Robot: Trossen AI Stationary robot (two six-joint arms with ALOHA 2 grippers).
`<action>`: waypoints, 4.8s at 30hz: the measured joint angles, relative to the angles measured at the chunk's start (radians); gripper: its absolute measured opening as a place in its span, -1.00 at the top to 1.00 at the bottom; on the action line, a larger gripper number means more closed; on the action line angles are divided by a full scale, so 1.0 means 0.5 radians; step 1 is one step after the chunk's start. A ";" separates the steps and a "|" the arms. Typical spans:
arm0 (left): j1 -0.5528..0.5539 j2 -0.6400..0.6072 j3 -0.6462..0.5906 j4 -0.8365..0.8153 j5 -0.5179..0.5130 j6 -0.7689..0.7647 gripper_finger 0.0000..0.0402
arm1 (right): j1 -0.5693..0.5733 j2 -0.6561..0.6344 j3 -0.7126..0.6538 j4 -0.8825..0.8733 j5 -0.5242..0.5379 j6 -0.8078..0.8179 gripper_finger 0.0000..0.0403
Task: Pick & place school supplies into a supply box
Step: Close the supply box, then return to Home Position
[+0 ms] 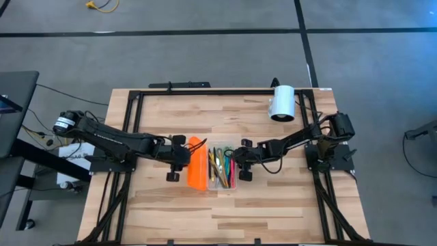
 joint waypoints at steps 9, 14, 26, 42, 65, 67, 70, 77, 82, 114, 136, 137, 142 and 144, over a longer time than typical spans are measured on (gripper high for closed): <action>0.006 0.183 0.124 0.038 -0.002 0.116 0.42 | -0.001 0.001 0.004 -0.002 0.004 -0.014 0.66; 0.007 0.303 0.274 0.027 -0.012 0.206 0.42 | -0.001 0.002 0.005 -0.003 0.005 -0.013 0.66; 0.121 0.493 0.409 0.202 -0.060 0.285 0.42 | 0.000 0.002 0.005 0.000 0.013 0.002 0.66; 0.145 0.606 0.407 0.349 0.009 0.409 0.42 | 0.005 -0.053 0.006 -0.097 0.031 0.032 0.66; -0.013 0.254 0.406 0.371 0.139 0.575 0.42 | 0.631 -0.880 -0.078 -0.656 0.962 0.127 0.66; -0.047 0.146 0.406 0.368 0.138 0.606 0.42 | 0.705 -0.979 -0.077 -0.649 1.077 0.125 0.66; -0.097 -0.020 0.406 0.379 0.026 0.606 0.42 | 0.799 -1.123 -0.075 -0.638 1.120 0.067 0.66; -0.152 -0.419 0.406 0.318 -0.496 0.423 0.42 | 0.963 -1.381 -0.072 -0.541 1.368 -0.171 0.66; -0.152 -0.666 0.405 0.205 -0.489 0.377 0.42 | 1.017 -1.604 -0.072 -0.533 1.485 -0.241 0.66; -0.142 -2.391 -0.956 0.899 -0.464 0.632 0.42 | 0.071 -2.587 -0.598 0.077 0.113 -0.756 0.66; 0.646 -2.515 -1.352 1.297 0.198 0.546 0.42 | -0.284 -2.711 -0.971 0.334 -0.349 -0.708 0.66; 0.672 -2.515 -1.352 1.298 0.201 0.534 0.42 | -0.288 -2.739 -1.022 0.359 -0.327 -0.693 0.66; 0.768 -2.515 -1.353 1.221 0.188 0.481 0.42 | -0.344 -2.968 -1.262 0.461 -0.225 -0.587 0.66; 0.802 -2.515 -1.353 1.194 0.183 0.473 0.42 | -0.374 -3.071 -1.311 0.461 -0.225 -0.575 0.66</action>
